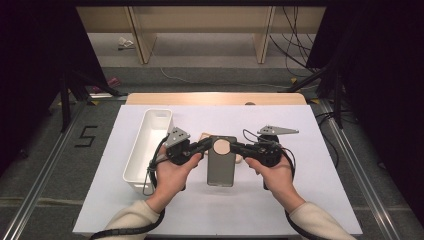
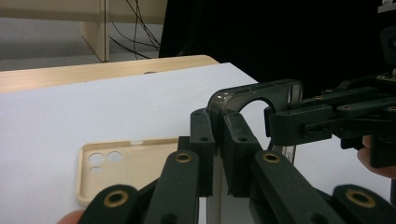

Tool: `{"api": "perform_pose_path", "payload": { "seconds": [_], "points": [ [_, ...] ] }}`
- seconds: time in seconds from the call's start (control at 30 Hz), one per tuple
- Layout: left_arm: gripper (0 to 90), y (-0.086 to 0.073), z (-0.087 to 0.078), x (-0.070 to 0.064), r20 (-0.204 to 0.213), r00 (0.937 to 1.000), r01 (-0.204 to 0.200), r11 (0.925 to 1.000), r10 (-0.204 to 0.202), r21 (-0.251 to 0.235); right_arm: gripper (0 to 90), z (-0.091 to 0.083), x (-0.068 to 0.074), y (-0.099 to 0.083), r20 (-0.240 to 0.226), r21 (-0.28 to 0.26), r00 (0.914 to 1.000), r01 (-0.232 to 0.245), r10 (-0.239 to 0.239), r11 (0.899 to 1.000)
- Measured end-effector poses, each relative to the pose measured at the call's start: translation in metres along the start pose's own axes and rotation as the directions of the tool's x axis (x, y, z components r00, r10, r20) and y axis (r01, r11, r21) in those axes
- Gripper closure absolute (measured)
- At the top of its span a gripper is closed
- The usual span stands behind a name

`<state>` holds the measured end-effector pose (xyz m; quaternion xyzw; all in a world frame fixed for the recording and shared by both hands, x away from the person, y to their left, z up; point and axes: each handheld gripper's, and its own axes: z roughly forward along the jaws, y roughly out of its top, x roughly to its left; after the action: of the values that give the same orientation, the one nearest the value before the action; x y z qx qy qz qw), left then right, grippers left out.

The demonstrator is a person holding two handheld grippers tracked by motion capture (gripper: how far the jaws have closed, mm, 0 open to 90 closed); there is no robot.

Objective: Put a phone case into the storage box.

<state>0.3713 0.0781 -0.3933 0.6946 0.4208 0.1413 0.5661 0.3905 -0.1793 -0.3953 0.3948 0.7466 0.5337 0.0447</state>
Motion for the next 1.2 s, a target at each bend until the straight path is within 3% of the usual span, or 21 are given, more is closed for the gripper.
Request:
{"api": "perform_pose_path", "payload": {
  "seconds": [0.2, 0.33, 0.47, 0.6, 0.73, 0.9, 1.2],
  "points": [
    [83.8, 0.002, -0.001, -0.001, -0.004, 0.9995, -0.033, 0.9995, 0.033, -0.002, 78.7, 0.0, 0.0, 0.0, 0.012, -0.006, 0.9998, 0.013, -0.013, 1.0],
    [83.9, 0.003, -0.002, 0.001, -0.016, 0.9987, -0.048, 0.9988, 0.048, -0.006, 65.3, 0.0, 0.0, 0.0, 0.034, -0.007, 0.9987, 0.037, -0.037, 0.999],
    [83.8, 0.006, -0.004, 0.004, -0.028, 0.9977, -0.062, 0.998, 0.061, -0.012, 46.5, -0.001, 0.0, 0.001, 0.054, -0.011, 0.9952, 0.083, -0.082, 0.997],
    [83.8, 0.008, -0.007, 0.008, -0.041, 0.9966, -0.072, 0.9972, 0.072, -0.019, 32.1, -0.001, -0.001, 0.001, 0.042, -0.005, 0.9882, 0.148, -0.147, 0.989],
    [83.8, 0.011, -0.011, 0.013, -0.049, 0.9951, -0.088, 0.9957, 0.086, -0.03, 24.0, -0.003, -0.002, -0.002, 0.021, 0.002, 0.9782, 0.206, -0.206, 0.978],
    [83.8, 0.015, -0.017, 0.019, -0.056, 0.994, -0.096, 0.9944, 0.094, -0.043, 21.9, -0.008, -0.006, -0.009, 0.039, 0.024, 0.9682, 0.246, -0.247, 0.969],
    [83.7, 0.024, -0.025, 0.026, -0.049, 0.9922, -0.118, 0.9908, 0.115, -0.067, 19.0, -0.017, -0.012, -0.014, 0.063, 0.029, 0.9662, 0.249, -0.25, 0.968]
  ]
}}
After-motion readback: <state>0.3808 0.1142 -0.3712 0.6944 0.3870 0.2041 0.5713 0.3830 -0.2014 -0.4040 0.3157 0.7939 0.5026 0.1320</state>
